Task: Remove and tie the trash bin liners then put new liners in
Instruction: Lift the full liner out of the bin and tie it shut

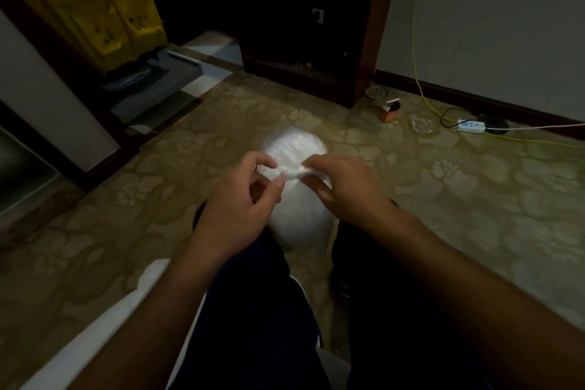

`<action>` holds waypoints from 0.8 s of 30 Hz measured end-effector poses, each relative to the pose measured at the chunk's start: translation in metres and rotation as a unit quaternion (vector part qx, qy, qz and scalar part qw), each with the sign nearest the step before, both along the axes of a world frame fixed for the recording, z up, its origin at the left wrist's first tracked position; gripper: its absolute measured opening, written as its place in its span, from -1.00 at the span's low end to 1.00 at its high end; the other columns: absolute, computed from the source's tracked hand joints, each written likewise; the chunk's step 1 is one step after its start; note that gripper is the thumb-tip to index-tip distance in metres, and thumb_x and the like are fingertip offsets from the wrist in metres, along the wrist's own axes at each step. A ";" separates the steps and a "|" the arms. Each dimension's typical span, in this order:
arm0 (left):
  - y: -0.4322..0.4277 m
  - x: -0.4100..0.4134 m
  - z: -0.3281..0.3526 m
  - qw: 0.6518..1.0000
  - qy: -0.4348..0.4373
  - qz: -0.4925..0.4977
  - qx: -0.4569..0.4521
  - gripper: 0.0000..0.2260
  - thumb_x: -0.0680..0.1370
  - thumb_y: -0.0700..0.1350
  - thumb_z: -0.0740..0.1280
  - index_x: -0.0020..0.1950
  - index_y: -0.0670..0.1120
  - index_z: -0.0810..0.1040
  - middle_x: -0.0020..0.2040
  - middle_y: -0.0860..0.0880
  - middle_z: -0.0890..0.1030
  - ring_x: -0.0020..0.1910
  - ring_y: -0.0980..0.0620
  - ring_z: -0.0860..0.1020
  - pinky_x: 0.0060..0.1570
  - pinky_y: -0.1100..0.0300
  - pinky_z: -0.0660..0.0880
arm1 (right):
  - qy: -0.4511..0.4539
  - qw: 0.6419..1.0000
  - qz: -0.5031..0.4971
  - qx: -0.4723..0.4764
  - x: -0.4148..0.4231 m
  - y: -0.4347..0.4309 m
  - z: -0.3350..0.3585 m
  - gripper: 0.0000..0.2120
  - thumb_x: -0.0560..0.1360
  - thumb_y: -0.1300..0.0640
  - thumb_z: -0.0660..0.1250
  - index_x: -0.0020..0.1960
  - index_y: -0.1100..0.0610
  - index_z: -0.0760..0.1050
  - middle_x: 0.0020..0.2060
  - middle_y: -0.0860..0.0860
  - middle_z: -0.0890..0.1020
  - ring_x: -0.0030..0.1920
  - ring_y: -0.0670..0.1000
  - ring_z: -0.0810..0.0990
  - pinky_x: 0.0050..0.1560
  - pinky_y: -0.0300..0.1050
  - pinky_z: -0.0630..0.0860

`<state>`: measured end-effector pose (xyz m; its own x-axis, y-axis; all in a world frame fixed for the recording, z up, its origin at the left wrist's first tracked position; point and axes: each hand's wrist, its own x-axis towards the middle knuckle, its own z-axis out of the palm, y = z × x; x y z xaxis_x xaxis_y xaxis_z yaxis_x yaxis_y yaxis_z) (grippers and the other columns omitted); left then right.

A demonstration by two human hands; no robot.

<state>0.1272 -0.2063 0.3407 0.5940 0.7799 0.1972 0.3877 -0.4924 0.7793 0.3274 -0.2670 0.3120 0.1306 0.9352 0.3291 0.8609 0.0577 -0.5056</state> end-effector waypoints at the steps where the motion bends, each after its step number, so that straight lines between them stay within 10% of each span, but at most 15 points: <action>1: 0.005 -0.001 -0.014 0.999 -0.018 0.012 -0.039 -0.89 0.61 0.03 0.34 0.12 0.13 0.49 -0.20 0.08 0.68 -0.19 0.16 0.66 -0.12 0.08 0.62 | 0.008 1.000 -0.009 0.004 0.005 0.002 -0.009 -0.82 0.59 0.02 0.36 0.14 0.03 0.62 -0.06 -0.01 0.70 -0.10 0.04 0.64 -0.10 0.03 0.57; 6: 0.039 -0.002 -0.094 0.981 0.032 0.084 -0.171 -0.88 0.50 0.16 0.31 -0.06 0.17 0.58 -0.23 0.08 0.68 -0.19 0.08 0.66 -0.02 -0.15 0.61 | 0.148 0.987 -0.028 -0.064 0.031 0.023 -0.066 -0.81 0.59 0.00 0.30 0.12 0.02 0.60 -0.01 -0.09 0.69 0.02 -0.05 0.64 0.04 0.01 0.57; 14: 0.132 0.038 -0.142 0.949 0.204 0.094 -0.222 -0.94 0.59 0.00 0.35 -0.02 0.07 0.62 -0.17 0.11 0.66 -0.16 0.22 0.61 -0.12 0.30 0.50 | 0.288 0.944 -0.027 -0.159 0.080 0.096 -0.118 -0.92 0.62 0.05 0.35 0.07 -0.04 0.61 -0.02 -0.17 0.66 0.05 -0.17 0.61 0.08 -0.11 0.56; 24: 0.131 0.062 0.001 0.853 0.367 0.049 -0.368 -0.94 0.59 -0.13 0.35 -0.06 -0.04 0.59 -0.22 0.10 0.59 -0.15 0.10 0.57 -0.25 0.42 0.39 | 0.286 0.905 -0.112 -0.295 0.171 0.077 0.015 -0.80 0.61 0.03 0.37 0.14 0.10 0.64 0.08 0.01 0.65 0.12 -0.03 0.60 0.19 -0.04 0.53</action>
<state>0.1894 -0.0752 0.3415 0.2718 0.5855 -0.7638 0.9153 0.0880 0.3931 0.4988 -0.1904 0.3274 0.3291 0.8553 -0.4002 0.4056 -0.5108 -0.7580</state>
